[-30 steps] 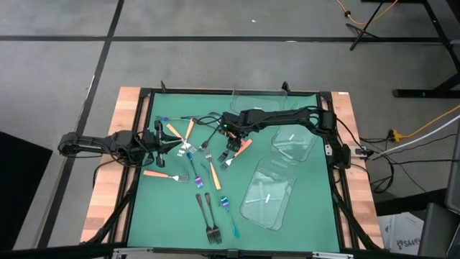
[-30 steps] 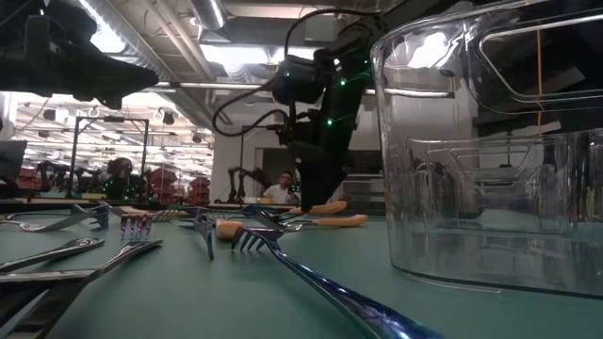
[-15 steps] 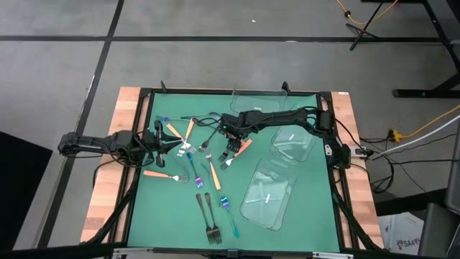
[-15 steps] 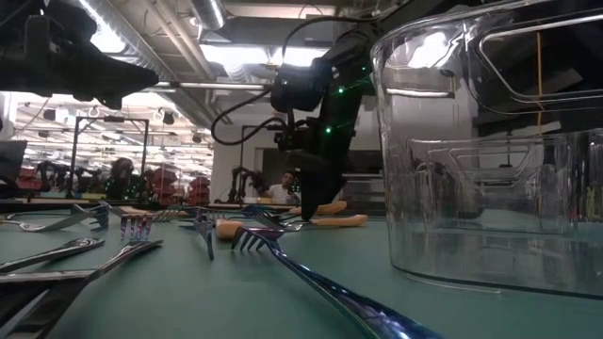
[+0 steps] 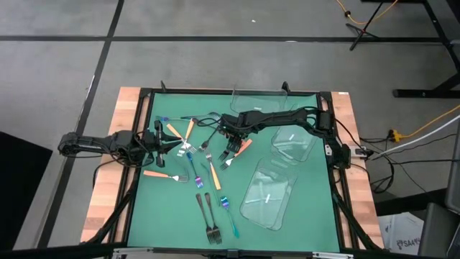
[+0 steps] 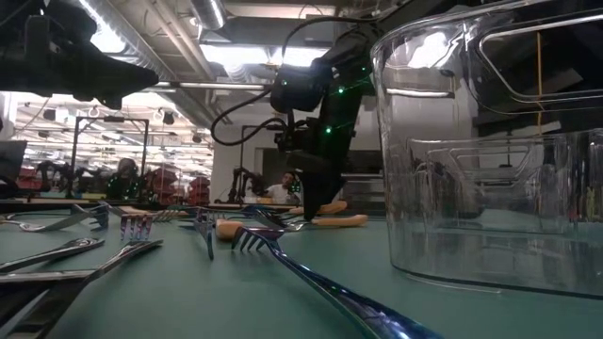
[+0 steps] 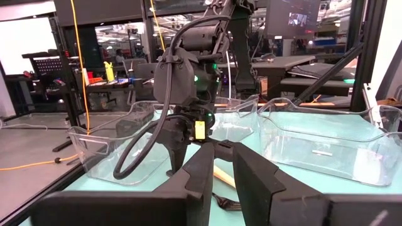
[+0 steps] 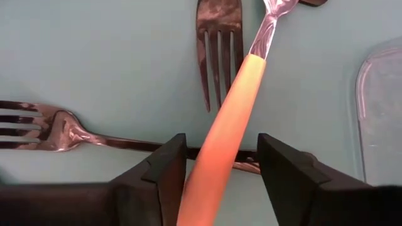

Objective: Sort silverware by color (type)
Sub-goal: Put the orange fork into the top transparent bin

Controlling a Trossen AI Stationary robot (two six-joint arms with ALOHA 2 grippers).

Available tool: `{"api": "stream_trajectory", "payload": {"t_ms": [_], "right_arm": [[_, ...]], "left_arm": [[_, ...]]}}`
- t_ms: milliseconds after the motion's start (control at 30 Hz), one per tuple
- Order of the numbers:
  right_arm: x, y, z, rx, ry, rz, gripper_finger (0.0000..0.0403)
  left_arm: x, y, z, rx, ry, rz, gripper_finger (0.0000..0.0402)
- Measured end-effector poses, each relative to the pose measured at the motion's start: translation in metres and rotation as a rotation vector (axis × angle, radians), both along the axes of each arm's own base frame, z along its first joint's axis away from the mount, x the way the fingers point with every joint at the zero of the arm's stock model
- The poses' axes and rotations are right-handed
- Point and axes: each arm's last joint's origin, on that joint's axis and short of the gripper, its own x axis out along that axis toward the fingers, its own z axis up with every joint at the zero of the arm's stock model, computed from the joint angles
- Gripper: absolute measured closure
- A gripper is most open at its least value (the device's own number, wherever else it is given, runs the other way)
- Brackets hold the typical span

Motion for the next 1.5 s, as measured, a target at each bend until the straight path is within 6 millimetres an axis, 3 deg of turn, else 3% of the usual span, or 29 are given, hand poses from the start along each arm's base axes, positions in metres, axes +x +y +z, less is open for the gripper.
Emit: {"api": "stream_trajectory", "payload": {"t_ms": [633, 1300, 1500], "right_arm": [[0.001, 0.001, 0.000, 0.001, -0.006, 0.002, 0.0256], [0.000, 0.001, 0.000, -0.004, 0.005, 0.005, 0.0339], [-0.002, 0.001, 0.011, -0.006, -0.011, 0.021, 0.0342]], "left_arm": [[0.000, 0.000, 0.000, 0.000, 0.000, 0.000, 0.0348], [0.000, 0.000, 0.000, 0.000, 0.000, 0.000, 0.0348], [0.000, 0.000, 0.000, 0.000, 0.000, 0.000, 0.0348]]}}
